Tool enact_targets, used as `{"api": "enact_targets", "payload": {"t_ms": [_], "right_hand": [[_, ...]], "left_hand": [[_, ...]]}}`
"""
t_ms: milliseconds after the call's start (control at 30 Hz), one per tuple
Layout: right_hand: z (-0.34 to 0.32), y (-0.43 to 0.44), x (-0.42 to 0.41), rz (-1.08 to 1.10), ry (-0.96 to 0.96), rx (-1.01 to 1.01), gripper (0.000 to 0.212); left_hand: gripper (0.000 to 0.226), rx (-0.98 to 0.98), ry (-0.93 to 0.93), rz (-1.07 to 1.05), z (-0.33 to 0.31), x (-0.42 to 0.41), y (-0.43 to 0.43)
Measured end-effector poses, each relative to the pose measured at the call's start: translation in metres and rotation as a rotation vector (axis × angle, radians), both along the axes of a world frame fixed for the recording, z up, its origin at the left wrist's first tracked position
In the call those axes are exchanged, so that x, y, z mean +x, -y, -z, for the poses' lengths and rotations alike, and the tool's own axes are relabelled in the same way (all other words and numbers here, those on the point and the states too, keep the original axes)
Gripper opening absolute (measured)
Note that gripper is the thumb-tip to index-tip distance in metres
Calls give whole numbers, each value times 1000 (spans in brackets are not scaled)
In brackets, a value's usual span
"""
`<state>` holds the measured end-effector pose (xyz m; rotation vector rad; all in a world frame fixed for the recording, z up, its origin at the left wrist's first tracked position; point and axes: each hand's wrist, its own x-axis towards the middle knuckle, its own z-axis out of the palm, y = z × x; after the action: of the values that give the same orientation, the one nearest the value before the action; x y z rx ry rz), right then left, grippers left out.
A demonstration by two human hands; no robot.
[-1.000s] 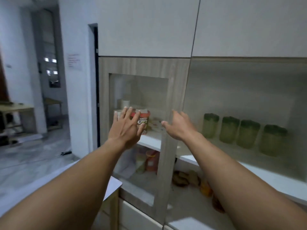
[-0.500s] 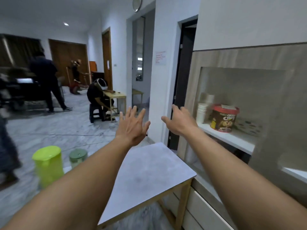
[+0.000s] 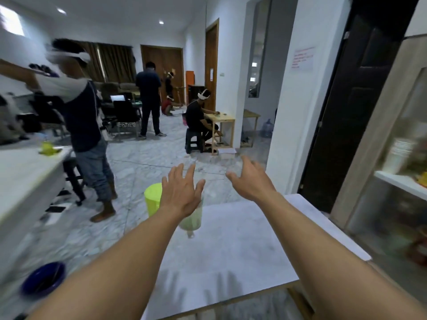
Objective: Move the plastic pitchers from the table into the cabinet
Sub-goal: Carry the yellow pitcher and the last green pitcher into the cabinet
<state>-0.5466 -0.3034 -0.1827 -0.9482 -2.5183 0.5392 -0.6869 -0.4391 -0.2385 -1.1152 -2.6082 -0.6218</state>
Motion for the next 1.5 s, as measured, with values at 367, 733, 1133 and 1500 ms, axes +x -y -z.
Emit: {"api": "enact_targets", "payload": {"t_ms": [367,733,1133,1500], "right_hand": [[100,4,-132,-160,80,-152,72],[226,-27,-220,-20,-62,-537,67],[311,-50,-271,153,-96,-912,39],[303,-55,-277,132,-140,-822,20]], "left_hand": [[68,101,264,-205,95,-92,21],[87,450,658,-504,185,-160,-7],[28,592,782,-606,225,-198,-52],[36,676,706,-562,207,-206,-54]]}}
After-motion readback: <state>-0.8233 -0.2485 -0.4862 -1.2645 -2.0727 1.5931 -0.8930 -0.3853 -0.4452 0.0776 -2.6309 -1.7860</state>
